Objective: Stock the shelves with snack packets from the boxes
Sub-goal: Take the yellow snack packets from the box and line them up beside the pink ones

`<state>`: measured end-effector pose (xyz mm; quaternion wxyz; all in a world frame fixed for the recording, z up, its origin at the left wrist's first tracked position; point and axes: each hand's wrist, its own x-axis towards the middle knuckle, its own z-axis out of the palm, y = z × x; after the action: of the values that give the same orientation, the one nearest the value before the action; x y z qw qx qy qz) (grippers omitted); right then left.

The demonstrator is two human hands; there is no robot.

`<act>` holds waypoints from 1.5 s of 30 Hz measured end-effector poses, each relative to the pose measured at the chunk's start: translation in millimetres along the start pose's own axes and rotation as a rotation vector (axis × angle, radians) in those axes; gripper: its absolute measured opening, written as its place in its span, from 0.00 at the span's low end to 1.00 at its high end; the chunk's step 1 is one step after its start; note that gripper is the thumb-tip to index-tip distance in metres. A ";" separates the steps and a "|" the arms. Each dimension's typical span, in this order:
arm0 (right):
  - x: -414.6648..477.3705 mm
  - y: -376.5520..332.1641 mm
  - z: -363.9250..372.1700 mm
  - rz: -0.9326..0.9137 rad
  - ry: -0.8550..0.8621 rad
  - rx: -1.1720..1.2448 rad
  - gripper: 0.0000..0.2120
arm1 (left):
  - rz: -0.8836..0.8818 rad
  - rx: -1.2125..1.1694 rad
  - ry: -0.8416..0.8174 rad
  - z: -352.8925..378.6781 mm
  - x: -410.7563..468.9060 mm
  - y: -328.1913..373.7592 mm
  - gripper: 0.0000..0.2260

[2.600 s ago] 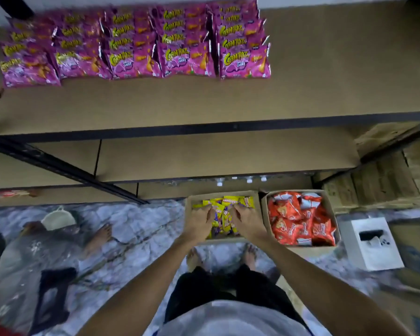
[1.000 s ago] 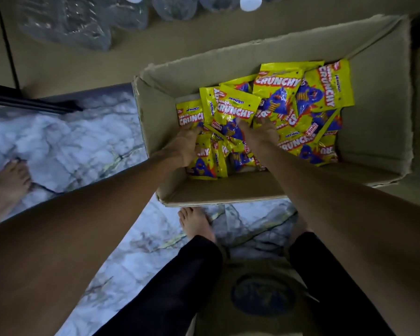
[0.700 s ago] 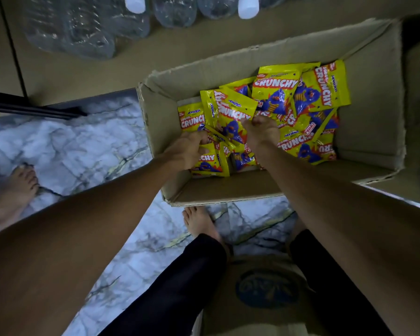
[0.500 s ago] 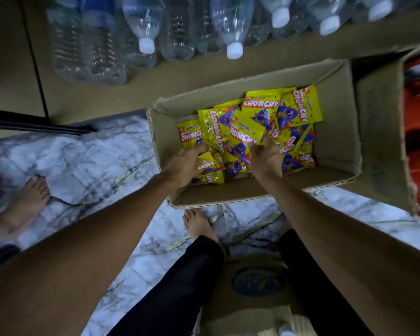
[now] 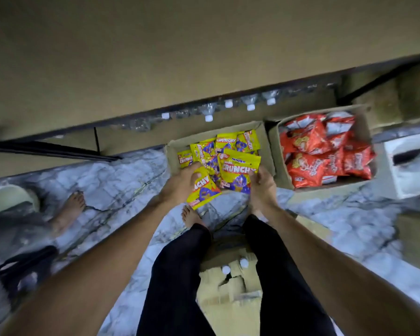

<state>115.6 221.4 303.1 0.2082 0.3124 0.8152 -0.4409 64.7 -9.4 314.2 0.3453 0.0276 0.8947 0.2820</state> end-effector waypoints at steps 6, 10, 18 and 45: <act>-97.9 -80.0 -84.0 -0.085 0.011 0.048 0.10 | 0.035 -0.068 0.060 -84.7 -88.9 74.9 0.17; -138.3 -109.6 -128.7 -0.146 0.009 0.058 0.09 | 0.079 -0.055 0.059 -132.3 -133.1 116.6 0.17; -177.5 -158.8 -193.8 -0.331 0.058 0.147 0.09 | 0.274 0.014 0.137 -209.4 -174.9 183.0 0.09; -116.2 -298.2 -397.0 -0.637 0.246 0.395 0.09 | 0.669 0.241 0.196 -367.8 -136.6 419.9 0.04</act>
<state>-33.0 396.6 758.4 -0.1024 0.1284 0.7895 -0.5913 -125.6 131.1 838.1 0.1410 0.3322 0.8917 0.2731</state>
